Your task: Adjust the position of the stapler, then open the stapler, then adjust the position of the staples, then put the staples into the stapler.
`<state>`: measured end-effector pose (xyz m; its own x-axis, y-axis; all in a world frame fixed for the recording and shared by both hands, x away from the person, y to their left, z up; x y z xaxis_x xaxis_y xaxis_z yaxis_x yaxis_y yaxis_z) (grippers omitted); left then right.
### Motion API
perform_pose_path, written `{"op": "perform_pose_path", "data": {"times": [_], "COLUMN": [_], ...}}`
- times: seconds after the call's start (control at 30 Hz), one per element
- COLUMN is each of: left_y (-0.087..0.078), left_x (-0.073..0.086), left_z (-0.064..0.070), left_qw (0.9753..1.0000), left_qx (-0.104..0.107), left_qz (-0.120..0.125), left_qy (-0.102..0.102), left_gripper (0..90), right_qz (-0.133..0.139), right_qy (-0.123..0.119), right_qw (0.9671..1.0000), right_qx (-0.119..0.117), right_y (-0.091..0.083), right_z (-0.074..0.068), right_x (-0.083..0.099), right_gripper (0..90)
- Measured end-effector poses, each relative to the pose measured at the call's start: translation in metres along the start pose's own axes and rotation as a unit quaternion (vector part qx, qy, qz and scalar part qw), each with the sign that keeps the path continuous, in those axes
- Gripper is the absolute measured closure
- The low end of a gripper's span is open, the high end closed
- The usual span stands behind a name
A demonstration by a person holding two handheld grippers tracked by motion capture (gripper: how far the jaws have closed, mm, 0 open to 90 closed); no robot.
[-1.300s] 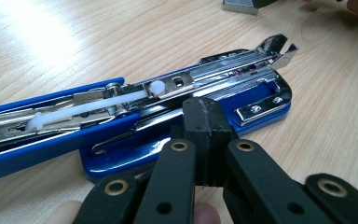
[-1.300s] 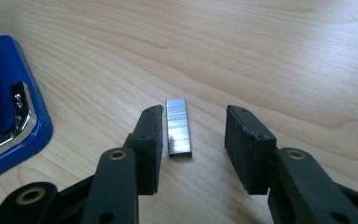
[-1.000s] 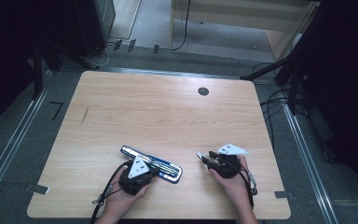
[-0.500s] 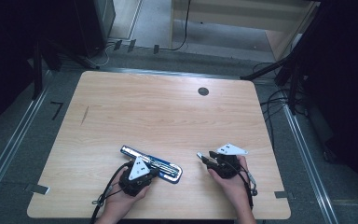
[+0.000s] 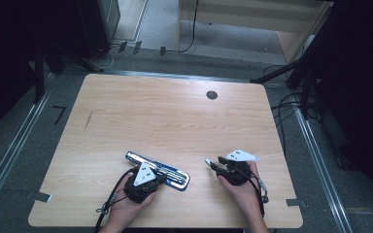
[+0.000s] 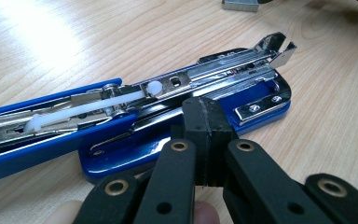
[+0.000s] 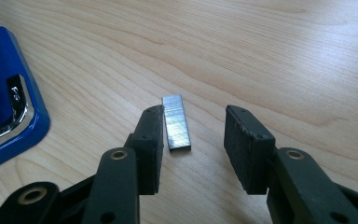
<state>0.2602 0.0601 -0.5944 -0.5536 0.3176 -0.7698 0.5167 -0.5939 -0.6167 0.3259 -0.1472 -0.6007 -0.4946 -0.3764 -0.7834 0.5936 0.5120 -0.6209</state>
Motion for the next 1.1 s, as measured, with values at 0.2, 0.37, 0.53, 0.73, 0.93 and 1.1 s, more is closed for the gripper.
{"op": "perform_pose_path", "data": {"times": [0.2,0.37,0.53,0.73,0.93,1.1], "left_y": [0.000,0.000,0.000,0.000,0.000,0.000], "left_x": [0.000,0.000,0.000,0.000,0.000,0.000], "left_z": [0.000,0.000,0.000,0.000,0.000,0.000], "left_qw": [1.0000,1.0000,1.0000,1.0000,1.0000,1.0000], "left_qx": [-0.004,-0.004,-0.003,-0.001,-0.002,0.000], "left_qz": [0.001,0.001,0.001,0.002,0.002,0.000], "left_qy": [0.003,0.004,0.002,0.001,0.001,0.001], "left_gripper": [90.0,90.0,90.0,90.0,90.0,90.0], "right_qz": [-0.018,-0.021,-0.020,-0.019,-0.001,-0.011], "right_qy": [-0.006,0.001,-0.001,-0.003,0.005,0.010], "right_qw": [0.9998,0.9997,0.9998,0.9998,1.0000,0.9998], "right_qx": [-0.009,-0.008,-0.003,0.007,0.008,0.012], "right_y": [0.002,0.003,0.004,0.005,0.001,0.002], "right_z": [0.001,0.003,0.006,0.009,0.013,0.018], "right_x": [0.003,0.006,0.006,0.005,-0.001,0.000], "right_gripper": [57.6,57.6,61.7,61.1,59.5,55.5]}}
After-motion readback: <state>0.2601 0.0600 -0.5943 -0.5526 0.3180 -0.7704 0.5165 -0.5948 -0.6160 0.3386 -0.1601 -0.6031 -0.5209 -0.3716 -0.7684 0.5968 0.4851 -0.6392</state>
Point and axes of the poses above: each handheld gripper's, and its own axes: y roughly forward along the jaws, x roughly out of its underside, z roughly to its right, the point moved 10 cm from there along y, roughly forward along the jaws, and after that the axes turned 7 degrees about -y, right-handed, at the moved point
